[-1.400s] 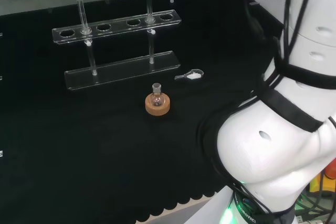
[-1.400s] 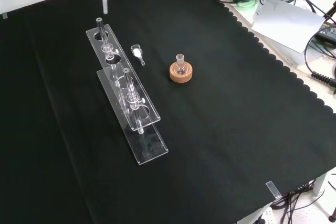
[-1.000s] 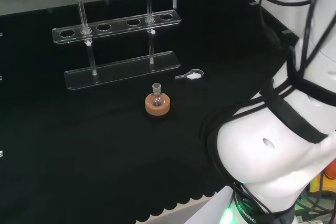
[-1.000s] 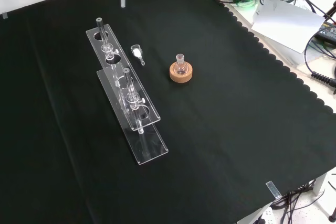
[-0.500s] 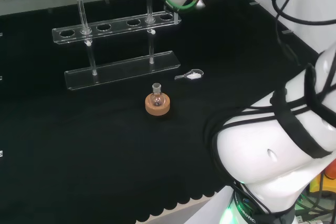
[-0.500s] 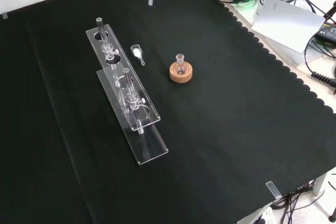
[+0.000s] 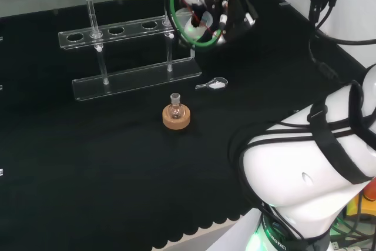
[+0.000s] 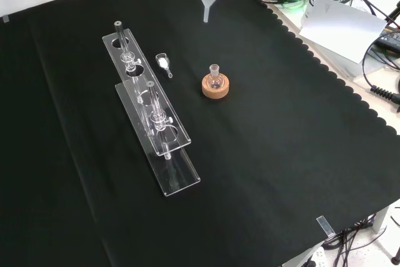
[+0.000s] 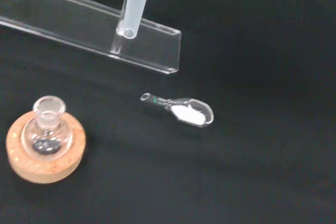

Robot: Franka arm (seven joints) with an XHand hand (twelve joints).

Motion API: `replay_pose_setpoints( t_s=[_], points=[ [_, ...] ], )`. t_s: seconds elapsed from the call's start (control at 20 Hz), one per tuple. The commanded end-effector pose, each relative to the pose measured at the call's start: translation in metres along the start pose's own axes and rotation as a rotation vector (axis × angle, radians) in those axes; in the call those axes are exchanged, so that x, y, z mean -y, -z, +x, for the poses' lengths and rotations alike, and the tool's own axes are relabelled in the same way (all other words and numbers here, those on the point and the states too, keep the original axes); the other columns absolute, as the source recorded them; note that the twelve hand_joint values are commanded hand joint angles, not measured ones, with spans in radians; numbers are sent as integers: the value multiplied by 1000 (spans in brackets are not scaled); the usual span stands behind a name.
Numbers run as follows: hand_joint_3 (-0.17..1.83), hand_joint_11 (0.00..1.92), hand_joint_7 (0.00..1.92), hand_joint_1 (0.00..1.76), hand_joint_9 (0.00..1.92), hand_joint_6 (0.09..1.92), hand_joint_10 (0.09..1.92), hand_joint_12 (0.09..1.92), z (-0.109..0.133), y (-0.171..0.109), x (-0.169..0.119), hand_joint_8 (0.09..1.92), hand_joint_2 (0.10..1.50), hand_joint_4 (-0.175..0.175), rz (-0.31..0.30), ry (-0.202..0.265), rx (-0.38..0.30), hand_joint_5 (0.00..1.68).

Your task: Place the funnel on the round-bottom flask.

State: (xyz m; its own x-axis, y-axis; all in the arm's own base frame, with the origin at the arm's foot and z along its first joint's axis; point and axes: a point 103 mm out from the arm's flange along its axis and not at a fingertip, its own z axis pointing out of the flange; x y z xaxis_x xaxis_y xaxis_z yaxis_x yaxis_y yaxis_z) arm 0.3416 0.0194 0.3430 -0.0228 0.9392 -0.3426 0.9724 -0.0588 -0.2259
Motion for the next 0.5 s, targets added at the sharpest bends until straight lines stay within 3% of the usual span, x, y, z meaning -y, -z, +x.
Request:
replay_pose_setpoints(
  t_s=[0.05,0.5],
  points=[
    [-175,669,619,881,956,760,414,1236,31,-19,3,627,1154,18,-26,26,-10,791],
    [-175,674,623,880,960,763,415,1236,44,-41,-7,629,1154,16,-12,52,-9,788]
  ],
)
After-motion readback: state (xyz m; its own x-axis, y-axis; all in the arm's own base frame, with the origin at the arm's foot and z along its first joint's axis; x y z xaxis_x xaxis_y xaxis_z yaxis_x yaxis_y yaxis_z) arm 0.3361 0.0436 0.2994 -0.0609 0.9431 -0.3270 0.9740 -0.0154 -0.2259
